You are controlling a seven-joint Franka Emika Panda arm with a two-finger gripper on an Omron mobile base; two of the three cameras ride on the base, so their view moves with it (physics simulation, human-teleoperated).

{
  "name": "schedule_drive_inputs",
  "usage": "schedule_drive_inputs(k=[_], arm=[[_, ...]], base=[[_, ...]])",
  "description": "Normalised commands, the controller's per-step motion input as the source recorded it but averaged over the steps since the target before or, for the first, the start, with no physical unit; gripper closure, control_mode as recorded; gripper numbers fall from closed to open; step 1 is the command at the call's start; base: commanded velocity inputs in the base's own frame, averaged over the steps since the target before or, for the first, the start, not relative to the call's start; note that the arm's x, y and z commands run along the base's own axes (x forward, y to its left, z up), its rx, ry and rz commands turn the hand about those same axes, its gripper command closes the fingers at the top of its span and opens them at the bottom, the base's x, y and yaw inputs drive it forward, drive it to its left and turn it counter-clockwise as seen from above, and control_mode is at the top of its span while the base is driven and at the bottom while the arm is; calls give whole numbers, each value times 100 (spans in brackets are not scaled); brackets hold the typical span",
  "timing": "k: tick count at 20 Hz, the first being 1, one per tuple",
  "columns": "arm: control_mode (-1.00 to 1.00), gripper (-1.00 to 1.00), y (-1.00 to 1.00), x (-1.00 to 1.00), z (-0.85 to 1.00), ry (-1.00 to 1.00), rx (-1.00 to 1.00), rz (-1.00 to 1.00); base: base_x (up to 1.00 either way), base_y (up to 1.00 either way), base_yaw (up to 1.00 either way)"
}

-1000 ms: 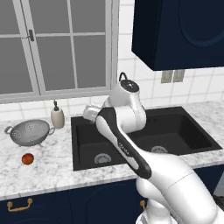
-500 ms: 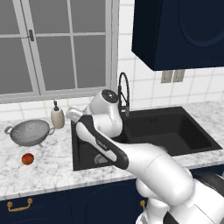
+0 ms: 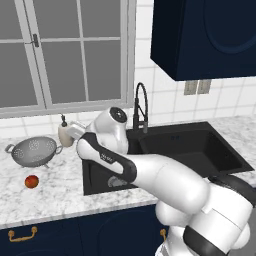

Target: Put the colander in the sink, put the apple in the colander, and turn on the sink faucet and pour water over the colander.

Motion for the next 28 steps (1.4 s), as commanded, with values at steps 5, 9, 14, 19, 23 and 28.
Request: schedule_drive_inputs(k=[5,9,14,19,23,28], arm=[[-100,-100,25,7,-15,-6,22,0],[-100,-100,46,30,-13,-5,15,0],[-100,-100,38,31,-9,12,3,0],[-100,-100,19,37,-2,34,0,0],[-100,-100,30,37,-8,20,-4,0],[-100,-100,40,33,-11,0,-10,0]], base=[[0,0,0],[0,0,0],[0,0,0],[0,0,0],[0,0,0],[0,0,0]])
